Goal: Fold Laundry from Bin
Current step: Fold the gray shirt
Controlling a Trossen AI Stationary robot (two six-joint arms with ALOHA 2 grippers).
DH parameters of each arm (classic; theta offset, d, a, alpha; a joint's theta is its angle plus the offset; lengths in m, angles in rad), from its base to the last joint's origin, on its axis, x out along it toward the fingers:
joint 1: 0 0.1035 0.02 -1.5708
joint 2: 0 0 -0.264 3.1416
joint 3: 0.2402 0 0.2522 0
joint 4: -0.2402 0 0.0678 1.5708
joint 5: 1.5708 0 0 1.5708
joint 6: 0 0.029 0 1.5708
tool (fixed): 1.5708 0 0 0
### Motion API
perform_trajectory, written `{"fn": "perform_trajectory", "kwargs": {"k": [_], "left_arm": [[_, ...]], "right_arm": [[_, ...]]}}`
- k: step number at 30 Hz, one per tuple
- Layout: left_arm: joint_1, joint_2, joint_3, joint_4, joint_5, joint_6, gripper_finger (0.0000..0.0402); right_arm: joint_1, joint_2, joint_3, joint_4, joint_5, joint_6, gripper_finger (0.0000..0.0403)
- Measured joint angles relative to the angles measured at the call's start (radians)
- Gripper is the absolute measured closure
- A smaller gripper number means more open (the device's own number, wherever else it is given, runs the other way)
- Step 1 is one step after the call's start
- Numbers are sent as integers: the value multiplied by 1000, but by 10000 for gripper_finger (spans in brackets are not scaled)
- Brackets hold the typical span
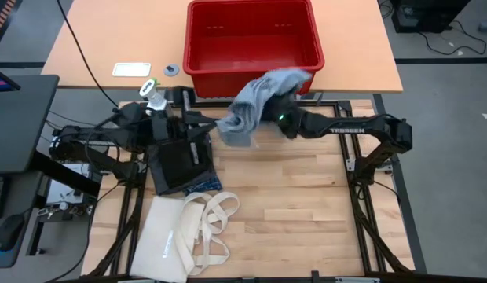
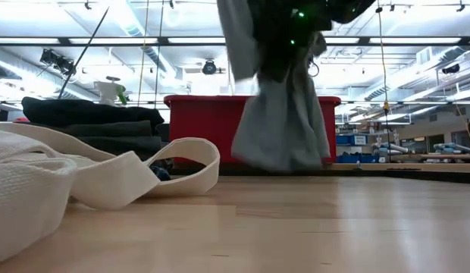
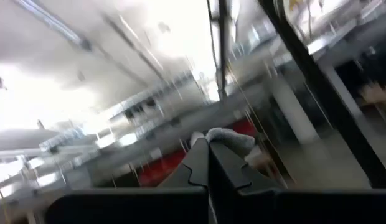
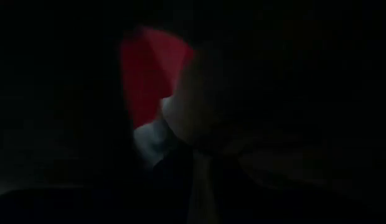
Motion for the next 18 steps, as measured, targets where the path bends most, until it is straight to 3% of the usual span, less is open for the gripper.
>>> {"fn": "perform_trajectory", "kwargs": {"k": [2,5,12,14,18], "left_arm": [[6,0,0,-75,0,-10,397],[3,0,0,-166,0,-10,397],[-15,-25,1,-316,0,-117,397],[-23,-43,1,-403,0,-134,397],[-34,-51,0,-585,0,-147,397]], "right_arm": [[29,-5,-1,-214,-104,156,279],[68,-5,-2,-493,-351,379,279],[170,-15,-2,-852,-755,766,279],[220,-14,-2,-928,-807,871,280],[340,-14,-2,-1075,-812,1056,280]]}}
